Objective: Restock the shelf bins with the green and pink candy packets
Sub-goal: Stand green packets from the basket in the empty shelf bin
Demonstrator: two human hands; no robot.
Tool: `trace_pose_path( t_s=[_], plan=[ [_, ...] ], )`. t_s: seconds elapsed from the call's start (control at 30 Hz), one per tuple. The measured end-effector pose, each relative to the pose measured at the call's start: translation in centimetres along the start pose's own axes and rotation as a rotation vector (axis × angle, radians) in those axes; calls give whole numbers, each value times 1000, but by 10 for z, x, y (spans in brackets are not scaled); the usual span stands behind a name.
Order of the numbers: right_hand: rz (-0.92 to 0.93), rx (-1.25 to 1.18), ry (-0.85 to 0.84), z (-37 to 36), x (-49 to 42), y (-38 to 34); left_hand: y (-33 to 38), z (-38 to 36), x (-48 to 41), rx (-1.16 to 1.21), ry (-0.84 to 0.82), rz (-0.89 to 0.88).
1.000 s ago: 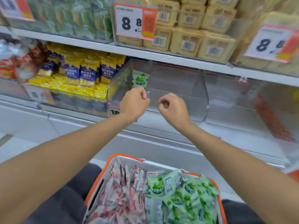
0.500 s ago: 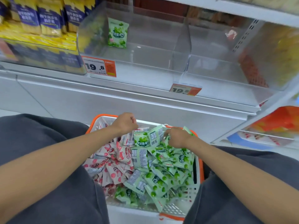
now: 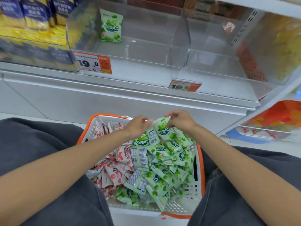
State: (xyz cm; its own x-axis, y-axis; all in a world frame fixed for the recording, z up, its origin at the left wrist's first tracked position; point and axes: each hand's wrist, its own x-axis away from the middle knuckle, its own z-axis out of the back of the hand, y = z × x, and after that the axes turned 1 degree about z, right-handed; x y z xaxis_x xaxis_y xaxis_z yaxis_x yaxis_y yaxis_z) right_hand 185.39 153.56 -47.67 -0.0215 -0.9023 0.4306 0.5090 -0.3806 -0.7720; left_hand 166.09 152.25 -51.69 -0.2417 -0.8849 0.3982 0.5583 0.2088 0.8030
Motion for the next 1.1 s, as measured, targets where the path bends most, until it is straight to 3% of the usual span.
trace_pose_path(
  t_s=[0.1,0.2,0.3,0.43,0.53,0.7,0.8,0.93,1.1],
  plan=[
    [35,-328,-87,-6,3,-22,11,1,-2,175,79,-21],
    [39,-511,-128,-12,3,-35,19,9,-3,324,324,-30],
    [48,-476,-317,-17,5,-41,26,17,-5,395,426,-64],
    [149,-282,-215,-22,8,-51,36,28,-6,464,580,-52],
    [174,-329,-222,-22,10,-68,48,44,-7,454,647,-163],
    [452,-205,-110,-7,9,-125,95,108,-4,351,700,-390],
    [550,-242,1,0,-7,-178,121,151,-14,362,677,-425],
    [513,-227,110,-12,-70,-230,119,209,-52,212,682,-316],
    [408,106,131,-53,-168,-262,83,259,-107,29,510,-191]
  ],
)
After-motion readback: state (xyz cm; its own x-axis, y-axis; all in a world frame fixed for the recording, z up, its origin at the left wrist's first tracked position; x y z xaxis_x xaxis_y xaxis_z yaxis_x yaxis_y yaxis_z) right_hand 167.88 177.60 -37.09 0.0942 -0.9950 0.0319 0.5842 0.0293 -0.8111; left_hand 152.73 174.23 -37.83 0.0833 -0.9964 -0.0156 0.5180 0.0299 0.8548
